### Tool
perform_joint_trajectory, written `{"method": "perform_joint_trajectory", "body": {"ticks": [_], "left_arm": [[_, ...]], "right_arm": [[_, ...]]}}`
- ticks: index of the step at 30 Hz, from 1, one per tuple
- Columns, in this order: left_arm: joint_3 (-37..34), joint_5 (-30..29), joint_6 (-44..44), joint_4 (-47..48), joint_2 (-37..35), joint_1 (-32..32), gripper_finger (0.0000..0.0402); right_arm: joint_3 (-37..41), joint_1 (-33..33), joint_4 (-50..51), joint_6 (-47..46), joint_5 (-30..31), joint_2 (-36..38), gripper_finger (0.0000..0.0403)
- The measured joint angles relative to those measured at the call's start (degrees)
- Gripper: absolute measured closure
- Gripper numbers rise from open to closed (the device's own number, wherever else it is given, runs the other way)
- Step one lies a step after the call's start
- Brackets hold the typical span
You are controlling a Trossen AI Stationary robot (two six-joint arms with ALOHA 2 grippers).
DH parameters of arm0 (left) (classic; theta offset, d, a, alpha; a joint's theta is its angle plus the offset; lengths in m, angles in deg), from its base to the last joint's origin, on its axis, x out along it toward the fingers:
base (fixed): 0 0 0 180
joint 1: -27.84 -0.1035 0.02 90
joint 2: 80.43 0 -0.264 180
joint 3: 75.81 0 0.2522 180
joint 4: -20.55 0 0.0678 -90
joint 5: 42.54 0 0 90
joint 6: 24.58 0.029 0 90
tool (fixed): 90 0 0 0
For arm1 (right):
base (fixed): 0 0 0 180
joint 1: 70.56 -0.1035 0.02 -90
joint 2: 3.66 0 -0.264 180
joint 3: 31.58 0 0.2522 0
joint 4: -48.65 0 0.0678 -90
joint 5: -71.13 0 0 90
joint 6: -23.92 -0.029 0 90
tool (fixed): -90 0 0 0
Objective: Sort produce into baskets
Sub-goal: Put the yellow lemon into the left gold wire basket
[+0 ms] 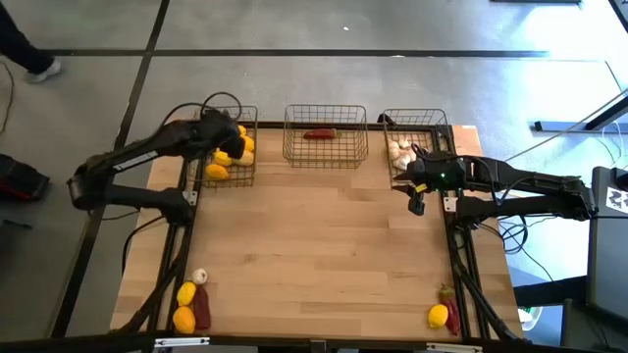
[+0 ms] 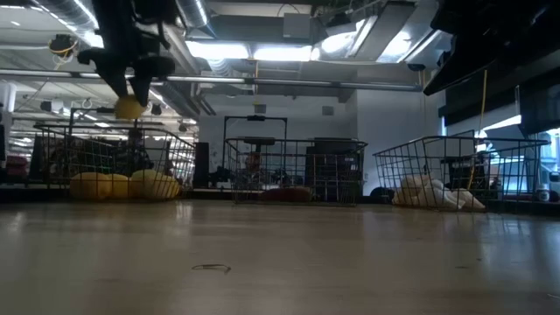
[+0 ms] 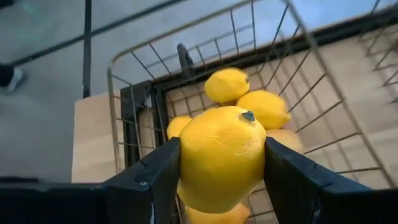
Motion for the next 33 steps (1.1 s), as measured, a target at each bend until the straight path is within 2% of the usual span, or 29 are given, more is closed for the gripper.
{"method": "perform_joint_trajectory", "body": {"ticks": [17,25,33], "left_arm": [[0.0,7.76,9.22,-3.56,19.48,-12.98,0.0205],[0.0,8.0,14.79,-3.22,24.79,-14.71,0.0205],[0.0,7.68,16.38,-3.22,28.47,-14.71,0.0205]], "right_arm": [[-0.01,0.0,-0.07,-0.26,-0.02,0.0,0.0278],[0.0,0.0,-0.07,-0.26,-0.02,0.0,0.0278],[0.0,0.0,-0.07,-0.26,-0.02,0.0,0.0278]]}}
